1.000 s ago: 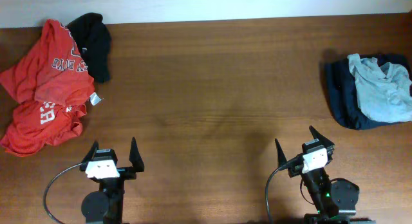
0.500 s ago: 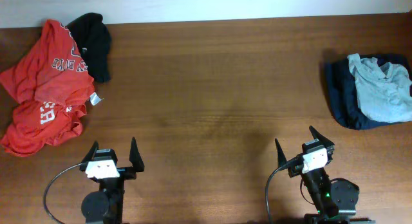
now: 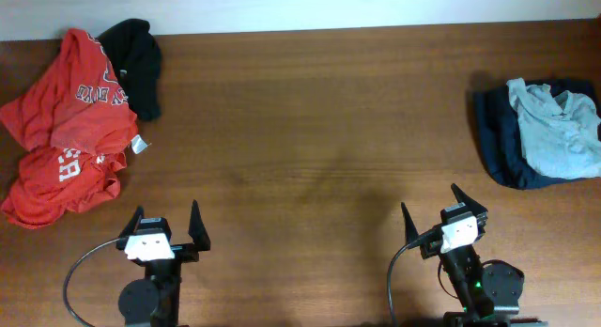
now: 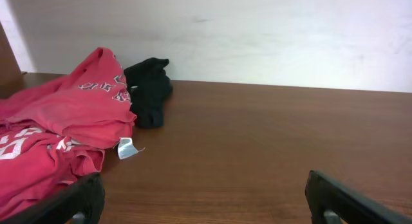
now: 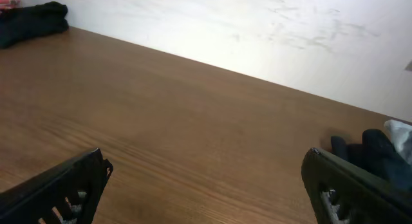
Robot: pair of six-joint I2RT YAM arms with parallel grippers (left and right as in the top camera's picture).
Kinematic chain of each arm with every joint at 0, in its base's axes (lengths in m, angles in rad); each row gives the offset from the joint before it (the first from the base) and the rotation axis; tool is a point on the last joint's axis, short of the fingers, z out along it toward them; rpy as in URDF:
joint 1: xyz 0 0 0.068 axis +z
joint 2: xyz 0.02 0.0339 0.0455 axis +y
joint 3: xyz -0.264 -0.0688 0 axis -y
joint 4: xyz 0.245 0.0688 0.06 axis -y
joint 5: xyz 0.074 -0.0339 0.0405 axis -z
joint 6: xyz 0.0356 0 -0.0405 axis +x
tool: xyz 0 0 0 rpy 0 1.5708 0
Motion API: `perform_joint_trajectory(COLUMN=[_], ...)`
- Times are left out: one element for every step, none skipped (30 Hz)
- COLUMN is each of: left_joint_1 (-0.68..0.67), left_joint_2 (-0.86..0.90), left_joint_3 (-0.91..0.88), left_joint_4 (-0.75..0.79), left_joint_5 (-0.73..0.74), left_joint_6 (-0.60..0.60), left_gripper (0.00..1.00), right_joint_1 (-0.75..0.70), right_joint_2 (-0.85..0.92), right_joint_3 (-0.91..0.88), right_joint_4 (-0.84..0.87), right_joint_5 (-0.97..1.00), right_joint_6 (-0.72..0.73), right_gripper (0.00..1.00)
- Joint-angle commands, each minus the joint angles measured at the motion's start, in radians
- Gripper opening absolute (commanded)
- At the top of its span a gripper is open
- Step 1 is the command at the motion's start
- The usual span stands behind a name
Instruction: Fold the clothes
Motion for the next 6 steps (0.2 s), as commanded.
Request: perform_joint_trajectory(left_joint_1=[-0.001, -0.001, -0.001, -0.001, -0.001, -0.001], left_joint_2=[-0.010, -0.010, -0.010, -0.010, -0.010, -0.010], left_joint_3=[-0.006, -0.006, -0.006, -0.006, -0.006, -0.006], left_joint_4=[-0.003, -0.003, -0.003, -0.003, -0.003, -0.003], left_joint_5=[0.000, 0.000, 0.000, 0.000, 0.000, 0.000], left_joint_6=[0.001, 0.001, 0.001, 0.001, 0.001, 0.001], left_gripper=[0.99, 0.99, 0.99, 0.99, 0.99, 0.99], right_joint_1=[-0.007, -0.007, -0.007, -0.007, -0.007, -0.007], right_joint_2=[-0.008, -0.008, -0.008, -0.008, -0.008, -0.008], right_joint_3=[-0.009, -0.009, -0.009, -0.009, -0.009, -0.009], right_joint_4=[0.000, 0.000, 0.000, 0.000, 0.000, 0.000], right_joint_5=[-0.013, -0.013, -0.013, -0.013, -0.013, -0.013], right_joint_6=[-0.003, -0.003, -0.003, -0.003, -0.003, -0.003], right_gripper=[0.99, 0.99, 0.99, 0.99, 0.99, 0.99])
